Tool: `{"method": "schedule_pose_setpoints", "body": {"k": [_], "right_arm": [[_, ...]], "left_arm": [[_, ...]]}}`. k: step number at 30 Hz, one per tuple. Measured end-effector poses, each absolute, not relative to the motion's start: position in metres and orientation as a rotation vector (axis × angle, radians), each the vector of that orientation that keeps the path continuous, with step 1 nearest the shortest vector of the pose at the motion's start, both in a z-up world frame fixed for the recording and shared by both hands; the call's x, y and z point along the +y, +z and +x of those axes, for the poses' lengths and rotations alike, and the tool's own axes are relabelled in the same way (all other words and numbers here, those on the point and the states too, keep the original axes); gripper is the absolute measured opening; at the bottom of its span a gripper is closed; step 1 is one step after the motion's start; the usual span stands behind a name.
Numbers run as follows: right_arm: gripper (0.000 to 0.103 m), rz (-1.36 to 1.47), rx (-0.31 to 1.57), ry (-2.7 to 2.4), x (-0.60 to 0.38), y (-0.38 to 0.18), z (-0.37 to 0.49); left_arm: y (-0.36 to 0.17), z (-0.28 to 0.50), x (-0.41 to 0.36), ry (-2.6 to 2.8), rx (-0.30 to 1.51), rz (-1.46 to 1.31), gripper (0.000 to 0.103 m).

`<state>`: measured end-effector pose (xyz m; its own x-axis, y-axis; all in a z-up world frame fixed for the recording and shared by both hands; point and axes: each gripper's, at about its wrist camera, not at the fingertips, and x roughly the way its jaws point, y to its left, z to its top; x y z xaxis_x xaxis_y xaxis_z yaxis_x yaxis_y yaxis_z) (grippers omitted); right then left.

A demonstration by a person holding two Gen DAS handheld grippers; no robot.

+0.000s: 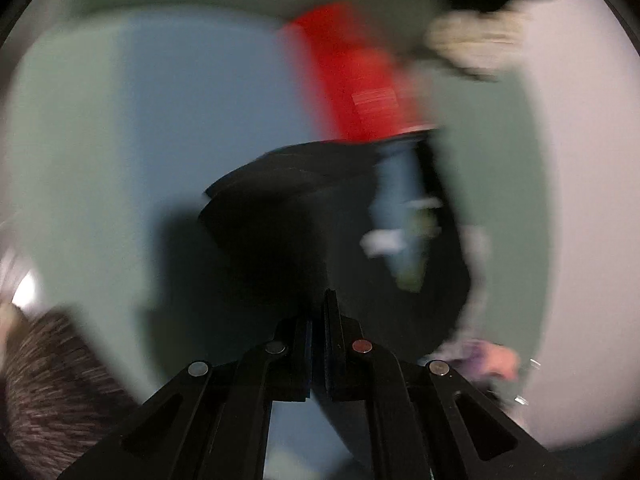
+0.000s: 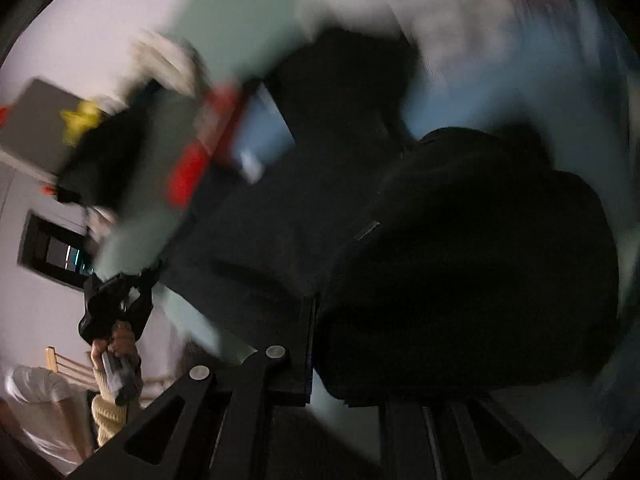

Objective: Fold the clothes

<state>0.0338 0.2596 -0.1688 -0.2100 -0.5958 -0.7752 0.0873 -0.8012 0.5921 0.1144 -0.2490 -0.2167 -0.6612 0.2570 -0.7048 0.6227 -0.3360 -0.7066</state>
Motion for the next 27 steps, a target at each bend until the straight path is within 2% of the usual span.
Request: {"method": "schedule_pose_setpoints", "body": {"k": [4,7,9,10,11,14,19,22,26,27], "right_arm": [[0.01,1.808,-0.608,-1.965,0.255,-0.218,0.061],[0.024,1.814,-0.522,-1.96,0.242,-0.211,0.059],[0.059,1.841,-0.404,-1.937,0.219,-0.197,0.049],[0.064,1.87,-0.332,-1.91,0.216,-0.194,0.051],[0.063,1.877,-0.288,-1.88,0.211,-0.19,0.051],[0.06,1.777,-0.343,-1.81,0.215,-0.167,0.052],[0.062,1.497,-0.403,-1.987,0.207,-0.11,0.01],[0.062,1.46,-0.208,-2.22,0.2,-0.108,-0.024],[0.052,1.504,0.127,-2.321,0.18,-0.142,-0.055],[0.051,1.537,0.134,-2.3,0.181,-0.152,-0.06]], "left_arm": [[-0.23,0.138,-0.263,-2.029,1.581,1.136,0.004],[-0.215,0.136,-0.272,-2.035,1.448,1.144,0.004],[-0.206,0.132,-0.277,-2.035,1.33,1.179,0.004],[-0.202,0.13,-0.28,-2.034,1.272,1.195,0.004],[-0.199,0.128,-0.283,-2.034,1.237,1.21,0.005],[-0.195,0.114,-0.284,-2.048,1.289,1.27,0.009],[-0.183,0.061,-0.277,-2.11,1.366,1.328,0.028],[-0.18,0.021,-0.276,-2.075,1.46,1.338,0.036],[-0.18,-0.03,-0.274,-2.008,1.576,1.364,0.039],[-0.18,-0.043,-0.271,-2.007,1.572,1.376,0.039]]}}
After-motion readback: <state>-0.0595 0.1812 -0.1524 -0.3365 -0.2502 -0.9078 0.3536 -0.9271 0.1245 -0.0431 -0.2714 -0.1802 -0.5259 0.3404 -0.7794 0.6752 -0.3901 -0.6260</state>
